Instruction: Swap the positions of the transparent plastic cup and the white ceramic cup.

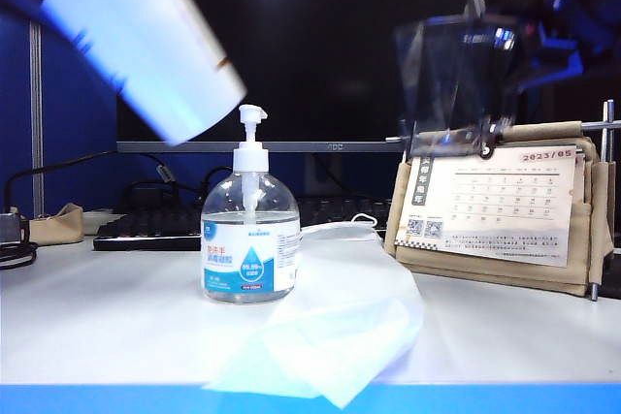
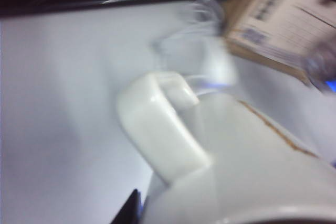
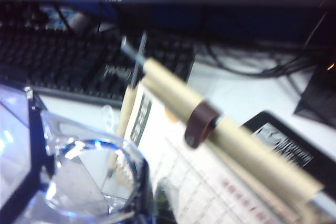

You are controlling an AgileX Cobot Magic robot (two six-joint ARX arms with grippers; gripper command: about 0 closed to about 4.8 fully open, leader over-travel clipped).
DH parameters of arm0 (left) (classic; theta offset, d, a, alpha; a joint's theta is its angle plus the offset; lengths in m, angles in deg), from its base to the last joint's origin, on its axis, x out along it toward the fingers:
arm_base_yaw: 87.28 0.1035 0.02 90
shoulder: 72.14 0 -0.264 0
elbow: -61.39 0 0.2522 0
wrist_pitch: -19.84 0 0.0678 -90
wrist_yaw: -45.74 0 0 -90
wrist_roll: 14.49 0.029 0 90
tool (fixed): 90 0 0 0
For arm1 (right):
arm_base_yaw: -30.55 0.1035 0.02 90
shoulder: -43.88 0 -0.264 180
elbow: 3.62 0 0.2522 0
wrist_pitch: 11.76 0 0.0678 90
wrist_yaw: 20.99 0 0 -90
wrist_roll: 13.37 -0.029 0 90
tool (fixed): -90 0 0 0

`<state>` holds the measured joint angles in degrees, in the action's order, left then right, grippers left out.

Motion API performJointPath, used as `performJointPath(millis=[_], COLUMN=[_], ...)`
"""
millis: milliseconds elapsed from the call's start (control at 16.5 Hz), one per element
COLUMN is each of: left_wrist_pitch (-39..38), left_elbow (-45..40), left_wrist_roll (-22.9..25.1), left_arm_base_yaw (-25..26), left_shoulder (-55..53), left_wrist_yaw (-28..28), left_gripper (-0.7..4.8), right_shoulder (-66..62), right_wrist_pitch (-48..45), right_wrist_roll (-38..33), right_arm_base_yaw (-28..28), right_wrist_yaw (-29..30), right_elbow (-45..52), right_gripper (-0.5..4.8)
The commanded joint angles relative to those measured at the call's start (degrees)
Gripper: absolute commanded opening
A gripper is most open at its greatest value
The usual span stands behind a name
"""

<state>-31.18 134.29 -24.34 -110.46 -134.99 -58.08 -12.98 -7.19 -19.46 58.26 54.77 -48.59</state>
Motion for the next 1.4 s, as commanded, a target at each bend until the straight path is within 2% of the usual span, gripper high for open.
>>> performJointPath(millis=[61, 303, 364, 485, 728, 789, 971, 1395], left_wrist_pitch=[2.2, 4.2, 6.0, 8.8, 9.8, 10.0, 10.8, 14.1], left_elbow=[3.2, 5.3, 5.3, 5.5, 12.8, 15.0, 16.8, 18.3], left_wrist_roll=[1.0, 0.8, 0.8, 0.8, 0.9, 1.0, 1.9, 1.7], left_arm_base_yaw=[-5.8, -9.6, -11.1, -13.5, -18.8, -19.4, -20.8, -23.1], left_shoulder=[-0.6, -6.2, -8.4, -10.9, -18.8, -21.3, -26.1, -32.8], left_wrist_yaw=[3.5, 1.8, -0.6, -0.6, -1.6, -3.9, -6.1, -7.9], left_gripper=[-0.05, -0.05, -0.06, -0.06, -0.05, -0.06, -0.05, -0.05], right_shoulder=[3.0, 7.2, 8.3, 9.0, 9.2, 9.3, 9.4, 10.1], right_wrist_pitch=[1.1, 6.8, 10.1, 13.2, 17.1, 17.2, 19.6, 22.4], right_wrist_roll=[0.2, 4.5, 4.8, 6.3, 6.6, 6.6, 6.6, 8.0], right_arm_base_yaw=[0.1, 0.1, 0.1, 0.0, 0.0, -0.1, 0.0, -2.6], right_wrist_yaw=[-1.3, -4.2, -5.6, -7.1, -8.8, -8.8, -8.9, -10.1], right_elbow=[-2.2, -6.9, -9.6, -13.2, -19.7, -19.7, -20.7, -24.9], right_gripper=[-0.02, -0.02, -0.02, -0.02, -0.02, -0.02, -0.02, -0.02])
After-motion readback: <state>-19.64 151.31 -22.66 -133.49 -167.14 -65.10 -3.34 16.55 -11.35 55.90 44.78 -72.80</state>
